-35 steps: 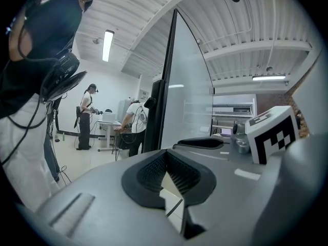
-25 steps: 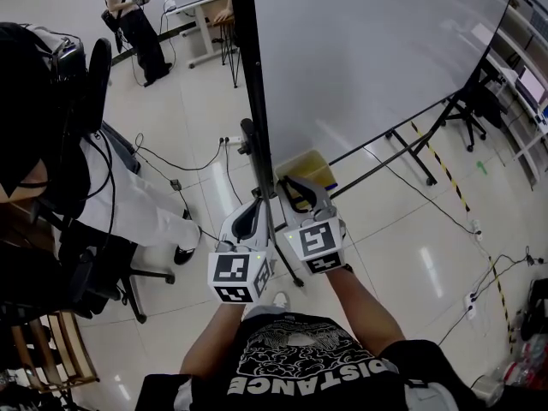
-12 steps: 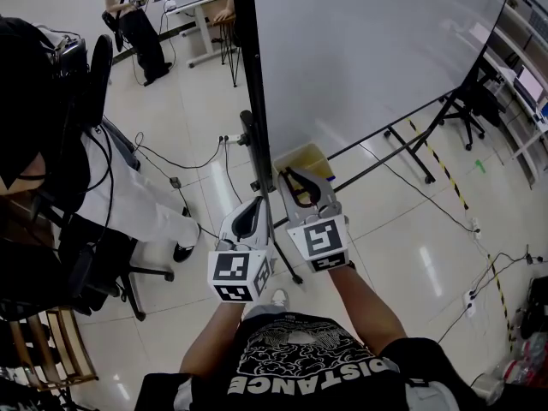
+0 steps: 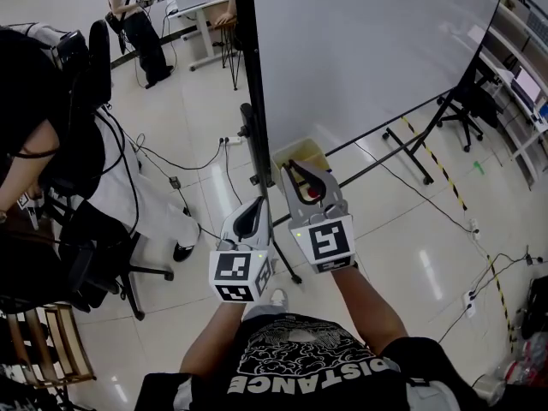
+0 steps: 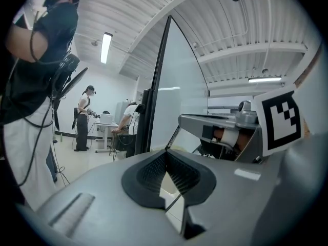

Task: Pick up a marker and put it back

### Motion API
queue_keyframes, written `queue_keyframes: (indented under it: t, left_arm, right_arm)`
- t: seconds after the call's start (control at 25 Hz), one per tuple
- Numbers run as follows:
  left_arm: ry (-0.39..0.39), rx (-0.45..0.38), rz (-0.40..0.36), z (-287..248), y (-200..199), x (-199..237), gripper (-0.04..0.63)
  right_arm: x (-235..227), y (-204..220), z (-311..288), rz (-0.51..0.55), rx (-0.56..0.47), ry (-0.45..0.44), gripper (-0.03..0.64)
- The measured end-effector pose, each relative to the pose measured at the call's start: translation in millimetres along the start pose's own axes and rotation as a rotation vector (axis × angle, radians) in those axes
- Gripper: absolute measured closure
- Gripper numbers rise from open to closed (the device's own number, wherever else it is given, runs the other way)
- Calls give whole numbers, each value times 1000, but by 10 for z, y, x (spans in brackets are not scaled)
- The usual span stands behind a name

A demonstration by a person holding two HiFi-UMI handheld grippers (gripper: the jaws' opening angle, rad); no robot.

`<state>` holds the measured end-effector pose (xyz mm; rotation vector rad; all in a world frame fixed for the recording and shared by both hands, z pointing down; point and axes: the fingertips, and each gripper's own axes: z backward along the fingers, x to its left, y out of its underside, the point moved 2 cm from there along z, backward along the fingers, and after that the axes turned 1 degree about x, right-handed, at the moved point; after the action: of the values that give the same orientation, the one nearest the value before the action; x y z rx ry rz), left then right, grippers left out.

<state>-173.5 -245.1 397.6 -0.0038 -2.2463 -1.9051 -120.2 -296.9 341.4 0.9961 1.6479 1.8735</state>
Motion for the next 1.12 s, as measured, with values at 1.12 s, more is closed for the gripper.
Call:
queue_keyframes:
  t: [1.12]
  left_arm:
    - [31, -69, -29, 678, -39, -861, 589]
  right_arm:
    - [204, -357, 1401, -5, -79, 28, 583]
